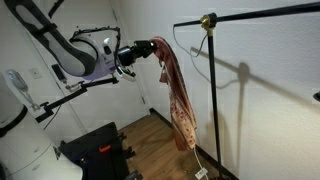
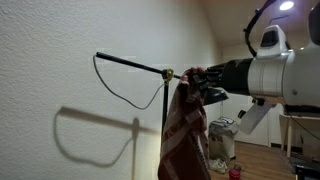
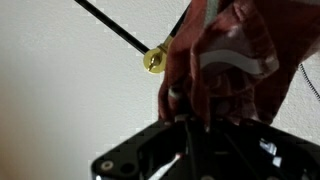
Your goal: Pick the cloth and hang it on the rope on the lamp stand
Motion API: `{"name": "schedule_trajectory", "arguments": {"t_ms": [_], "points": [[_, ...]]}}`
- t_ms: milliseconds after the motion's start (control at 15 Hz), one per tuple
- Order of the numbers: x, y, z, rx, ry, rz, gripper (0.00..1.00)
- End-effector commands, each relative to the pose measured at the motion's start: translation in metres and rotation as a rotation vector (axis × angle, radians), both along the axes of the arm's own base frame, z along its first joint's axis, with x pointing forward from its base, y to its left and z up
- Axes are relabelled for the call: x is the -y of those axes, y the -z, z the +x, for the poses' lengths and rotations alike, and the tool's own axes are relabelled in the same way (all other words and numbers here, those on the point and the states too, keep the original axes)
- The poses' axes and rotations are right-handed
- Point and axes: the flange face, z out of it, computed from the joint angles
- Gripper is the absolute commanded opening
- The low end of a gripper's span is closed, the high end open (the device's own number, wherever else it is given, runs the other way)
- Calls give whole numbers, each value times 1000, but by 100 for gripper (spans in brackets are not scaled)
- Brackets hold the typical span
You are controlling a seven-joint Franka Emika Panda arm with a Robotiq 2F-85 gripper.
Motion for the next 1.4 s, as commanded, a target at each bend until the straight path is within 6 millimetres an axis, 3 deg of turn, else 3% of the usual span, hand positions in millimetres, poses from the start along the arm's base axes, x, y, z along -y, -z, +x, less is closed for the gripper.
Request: {"name": "schedule_trajectory", "arguments": {"t_ms": [0,400,667,800,867,1067,1333], "points": [[-1,1,0,1,1,0,1],[-3,-27,16,230,-21,131,1],[-2,-44,39,378,22,142,1],[-4,-44,51,374,21,144,1],[-4,-42,35,344,15,133,1],[-5,-37,37,335,17,131,4],[-5,-23,53,263,32,115,1]]}}
